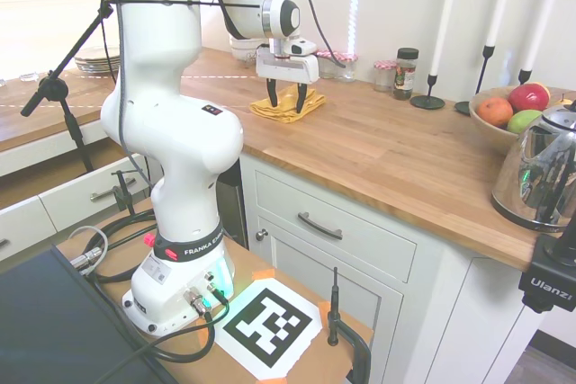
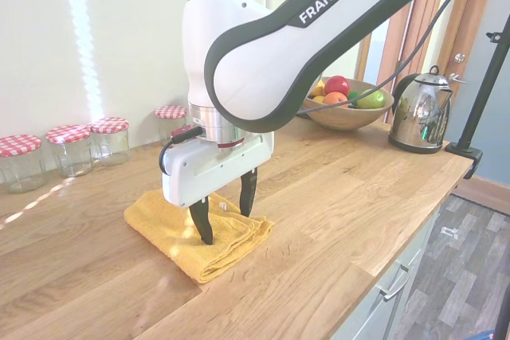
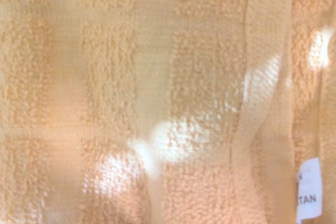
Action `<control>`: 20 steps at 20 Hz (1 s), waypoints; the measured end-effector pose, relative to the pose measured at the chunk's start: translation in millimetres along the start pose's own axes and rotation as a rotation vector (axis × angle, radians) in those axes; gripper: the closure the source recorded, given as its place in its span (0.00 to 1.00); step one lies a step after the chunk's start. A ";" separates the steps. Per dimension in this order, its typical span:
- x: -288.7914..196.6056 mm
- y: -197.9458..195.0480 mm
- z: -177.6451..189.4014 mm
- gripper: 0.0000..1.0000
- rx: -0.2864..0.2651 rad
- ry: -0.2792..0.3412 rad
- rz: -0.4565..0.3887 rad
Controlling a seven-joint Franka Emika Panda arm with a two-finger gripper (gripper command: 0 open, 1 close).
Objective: Wipe the counter
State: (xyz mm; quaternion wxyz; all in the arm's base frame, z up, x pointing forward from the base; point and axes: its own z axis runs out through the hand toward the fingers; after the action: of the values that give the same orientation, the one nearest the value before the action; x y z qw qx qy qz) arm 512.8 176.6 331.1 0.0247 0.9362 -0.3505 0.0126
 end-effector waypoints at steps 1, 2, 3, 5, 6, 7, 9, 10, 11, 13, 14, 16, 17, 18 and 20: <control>0.1 0.0 0.1 1.00 0.003 0.001 0.001; 0.3 -0.1 0.2 1.00 0.006 0.001 0.002; 0.5 -0.1 0.3 1.00 0.008 0.002 0.002; 1.6 0.6 0.7 1.00 0.011 0.001 0.007; 2.2 1.0 1.0 1.00 0.012 0.001 0.009; 2.7 1.4 1.1 1.00 0.013 0.001 0.011; 3.4 1.8 1.5 1.00 0.017 0.000 0.015; 3.5 1.9 1.7 1.00 0.019 0.000 0.016; 3.7 2.0 1.8 1.00 0.021 -0.001 0.017; 3.9 2.1 2.0 1.00 0.024 -0.002 0.020; 4.1 2.2 2.1 1.00 0.025 -0.002 0.021; 4.8 2.6 2.2 1.00 0.025 -0.002 0.022; 5.2 2.8 2.2 1.00 0.025 -0.002 0.023; 5.8 3.2 2.2 1.00 0.026 -0.002 0.024; 6.9 3.8 2.1 1.00 0.026 -0.002 0.026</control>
State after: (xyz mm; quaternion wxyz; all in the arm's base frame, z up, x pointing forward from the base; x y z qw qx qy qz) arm 515.5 169.2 329.4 0.0120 0.9317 -0.3626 0.0165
